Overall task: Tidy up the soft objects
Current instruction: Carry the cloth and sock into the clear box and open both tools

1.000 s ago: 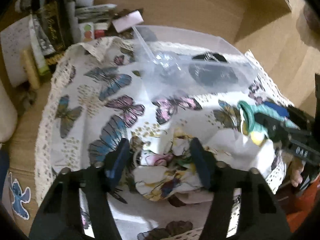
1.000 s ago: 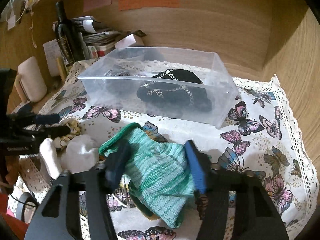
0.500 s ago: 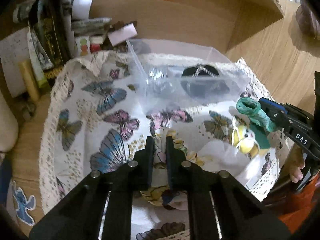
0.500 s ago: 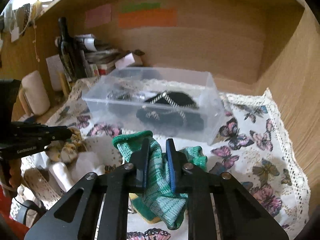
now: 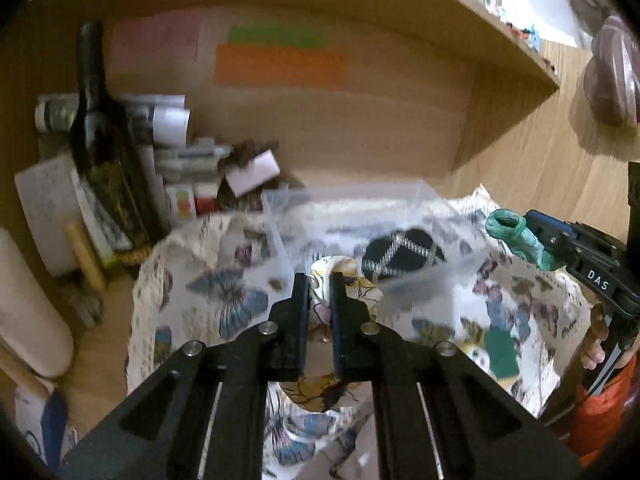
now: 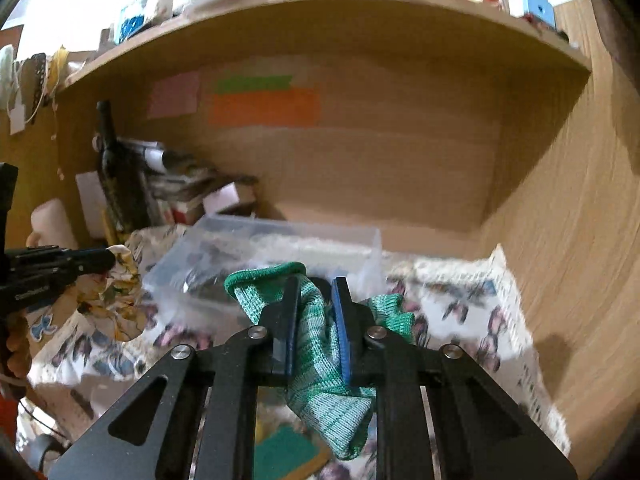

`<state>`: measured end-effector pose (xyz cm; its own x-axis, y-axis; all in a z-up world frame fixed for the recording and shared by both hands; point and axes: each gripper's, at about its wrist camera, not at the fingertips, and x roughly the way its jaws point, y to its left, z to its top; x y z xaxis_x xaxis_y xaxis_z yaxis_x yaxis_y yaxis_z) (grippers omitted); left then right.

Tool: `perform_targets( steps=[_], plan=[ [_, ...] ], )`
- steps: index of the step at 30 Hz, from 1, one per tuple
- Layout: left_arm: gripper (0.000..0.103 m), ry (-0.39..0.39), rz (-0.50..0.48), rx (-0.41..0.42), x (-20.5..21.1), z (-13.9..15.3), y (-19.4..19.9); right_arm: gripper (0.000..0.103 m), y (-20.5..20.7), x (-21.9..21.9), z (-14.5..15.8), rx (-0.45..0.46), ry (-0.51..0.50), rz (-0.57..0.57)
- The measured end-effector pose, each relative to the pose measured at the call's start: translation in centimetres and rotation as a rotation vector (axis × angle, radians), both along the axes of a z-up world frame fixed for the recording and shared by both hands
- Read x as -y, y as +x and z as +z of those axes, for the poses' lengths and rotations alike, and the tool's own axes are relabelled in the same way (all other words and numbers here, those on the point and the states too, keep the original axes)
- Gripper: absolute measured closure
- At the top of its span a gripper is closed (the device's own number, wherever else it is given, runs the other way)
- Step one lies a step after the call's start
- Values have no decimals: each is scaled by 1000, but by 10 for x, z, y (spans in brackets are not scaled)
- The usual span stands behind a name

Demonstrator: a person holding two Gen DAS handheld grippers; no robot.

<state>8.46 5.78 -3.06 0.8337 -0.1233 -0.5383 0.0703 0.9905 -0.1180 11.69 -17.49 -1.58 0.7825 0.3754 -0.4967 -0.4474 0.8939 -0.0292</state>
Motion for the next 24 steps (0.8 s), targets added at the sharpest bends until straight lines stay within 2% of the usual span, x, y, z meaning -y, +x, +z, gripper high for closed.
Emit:
perform_targets(
  steps=[7,12,17,24],
  plan=[
    [94,20,5,77,5,27,22,89,19,-8,22,72,13,7],
    [94,29,3,96,11,33,45,89,35,-22,25,78,13,23],
    [94,60,7,90,21,26,69,89,53,-38,18,47,-6,45],
    [94,75,-18,21,31,3,98,89,76,-56,1,-20,-55,81]
  ],
)
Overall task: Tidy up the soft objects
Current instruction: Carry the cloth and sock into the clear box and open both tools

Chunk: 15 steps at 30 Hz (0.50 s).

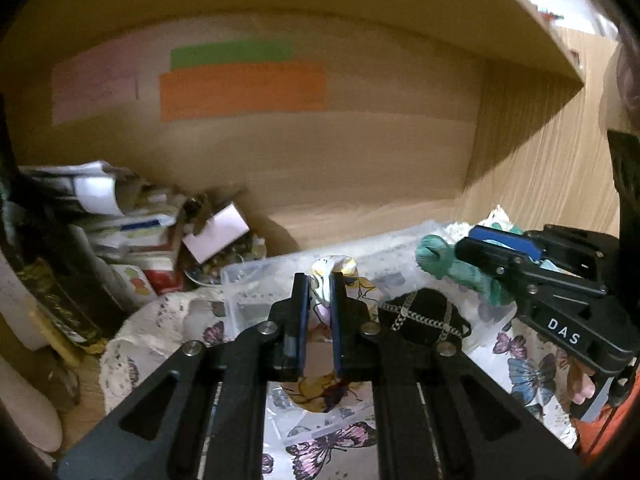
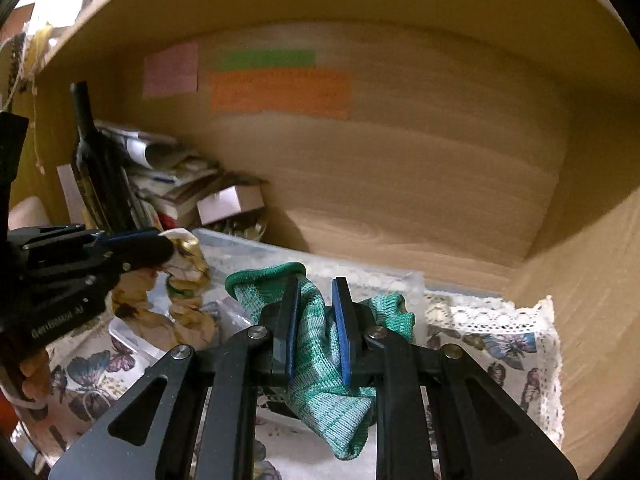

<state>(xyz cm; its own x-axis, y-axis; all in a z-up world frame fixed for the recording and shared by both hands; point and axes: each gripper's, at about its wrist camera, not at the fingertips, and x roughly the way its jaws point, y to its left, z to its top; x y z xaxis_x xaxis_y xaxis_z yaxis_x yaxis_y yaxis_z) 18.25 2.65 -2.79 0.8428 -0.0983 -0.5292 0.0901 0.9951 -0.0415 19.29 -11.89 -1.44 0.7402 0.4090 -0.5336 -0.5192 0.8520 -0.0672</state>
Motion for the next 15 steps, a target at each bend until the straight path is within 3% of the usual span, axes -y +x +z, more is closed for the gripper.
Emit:
perform_targets(
  steps=[8,15],
  plan=[
    [94,10,-39,-117,9,-31,21,88,21,-17,-27,-81,-62,31],
    [93,-48,-68,-217,8,-45,27,85,33,-25,-51,-133,-114,24]
  ],
)
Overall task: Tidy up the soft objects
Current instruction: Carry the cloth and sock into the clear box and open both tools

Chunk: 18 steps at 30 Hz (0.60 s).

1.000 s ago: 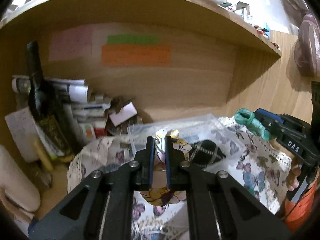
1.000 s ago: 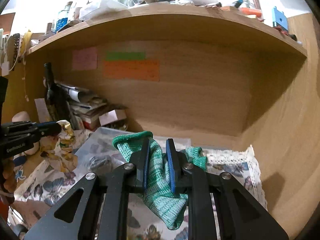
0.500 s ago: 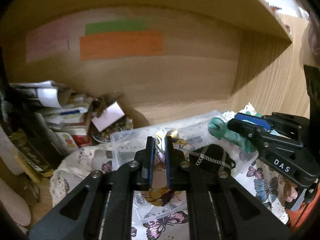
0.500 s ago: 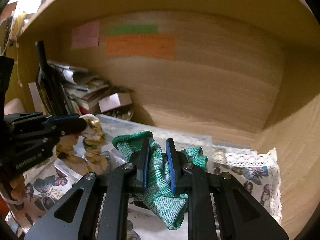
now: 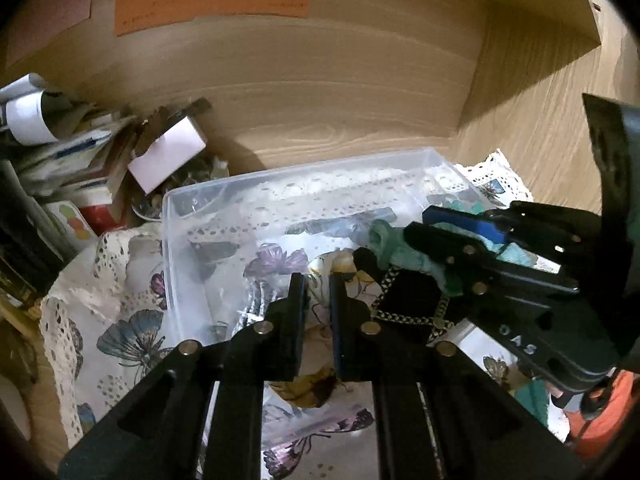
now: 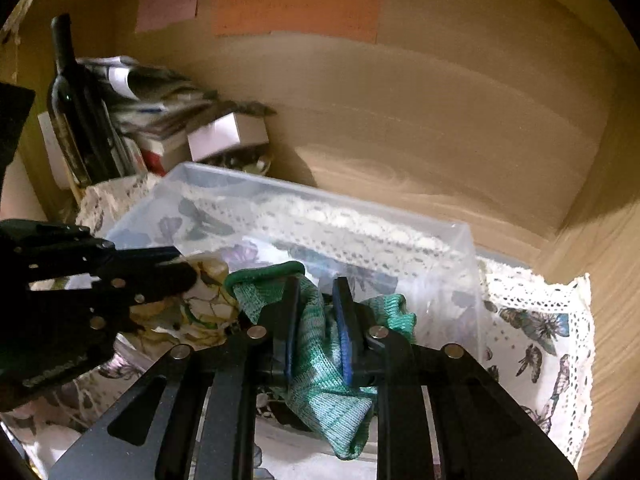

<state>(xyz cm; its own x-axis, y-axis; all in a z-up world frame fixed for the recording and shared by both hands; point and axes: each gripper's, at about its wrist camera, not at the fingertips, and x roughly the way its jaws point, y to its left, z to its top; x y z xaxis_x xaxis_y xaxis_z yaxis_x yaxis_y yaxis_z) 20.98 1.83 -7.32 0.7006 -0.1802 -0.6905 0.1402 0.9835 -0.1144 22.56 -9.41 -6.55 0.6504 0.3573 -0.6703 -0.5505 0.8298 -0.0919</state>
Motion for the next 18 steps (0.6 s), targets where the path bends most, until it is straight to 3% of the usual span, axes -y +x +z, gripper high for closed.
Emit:
perform_targets(
  steps=[3,5,8,12,14,18],
  plan=[
    [87,-14,6,-13,-2,1,1,81,3,-3,-5,-17,-20,1],
    [81,-28,10,-19,-4,3,0,70,3,-3,-7,-23,-26,1],
    [65,-32,18,-5,-7,8,-5,60,1,-2,-6,-26,-27,-4],
    [48,-9,31,48,-7,20,-18,55,-5,3,3,-12,-12,-6],
    [41,1,38,79,-7,29,-25,44,-10,7,10,3,1,-8],
    [22,14,65,147,-8,47,-44,36,-25,16,29,53,42,-16]
  ],
)
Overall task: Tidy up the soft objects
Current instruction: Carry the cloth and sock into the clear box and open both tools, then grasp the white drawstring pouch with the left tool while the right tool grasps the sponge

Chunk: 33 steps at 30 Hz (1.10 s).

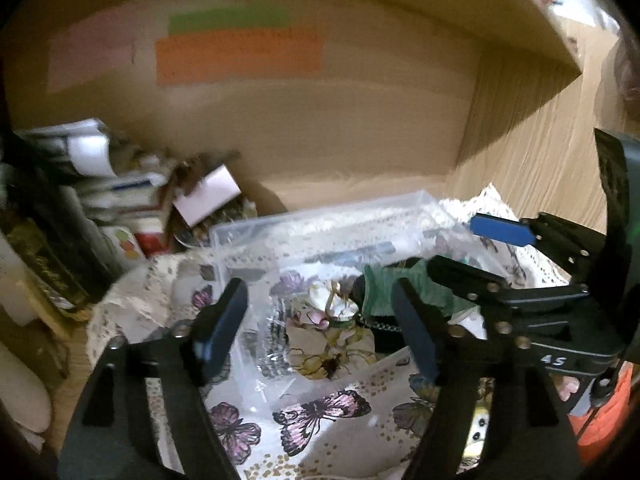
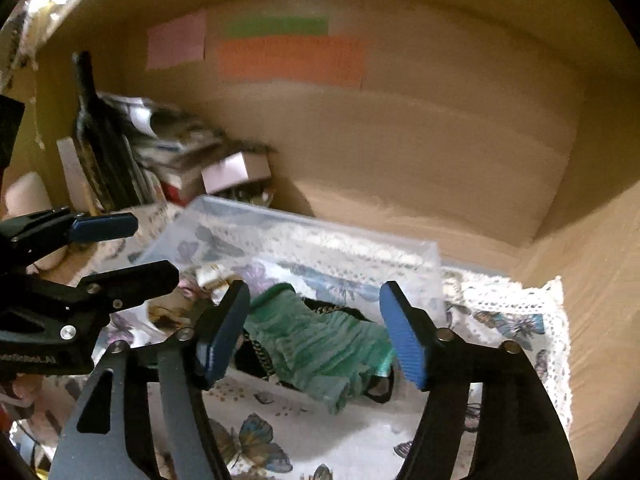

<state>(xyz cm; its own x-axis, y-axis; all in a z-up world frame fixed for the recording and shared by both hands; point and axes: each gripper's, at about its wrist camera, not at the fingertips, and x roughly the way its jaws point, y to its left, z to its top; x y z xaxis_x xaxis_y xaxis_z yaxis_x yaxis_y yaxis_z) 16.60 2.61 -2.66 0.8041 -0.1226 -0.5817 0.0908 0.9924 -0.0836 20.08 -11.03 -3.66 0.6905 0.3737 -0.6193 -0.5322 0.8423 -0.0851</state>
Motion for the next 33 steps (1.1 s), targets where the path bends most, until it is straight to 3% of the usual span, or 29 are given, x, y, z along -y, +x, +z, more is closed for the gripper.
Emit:
perform_targets(
  steps=[1,4,9,17,22,29,33],
  plan=[
    [13,2,7,13,0,4,-4,33,-5,3,5,13,9,0],
    [3,2,37,67,-3,16,-23,29,-20,11,19,57,35,-1],
    [1,21,44,100,-1,21,-47,23,-50,24,35,120,72,-5],
    [1,30,7,41,7,-3,-79,22,-87,45,30,135,97,-31],
    [1,-2,-33,-19,13,-26,-92,22,-103,56,10,92,88,-59],
    [2,-48,-44,-91,18,-57,-104,22,-115,72,-35,-51,63,-103],
    [20,-61,-80,-143,25,-72,-104,22,-118,75,-52,-106,43,-113]
  ],
)
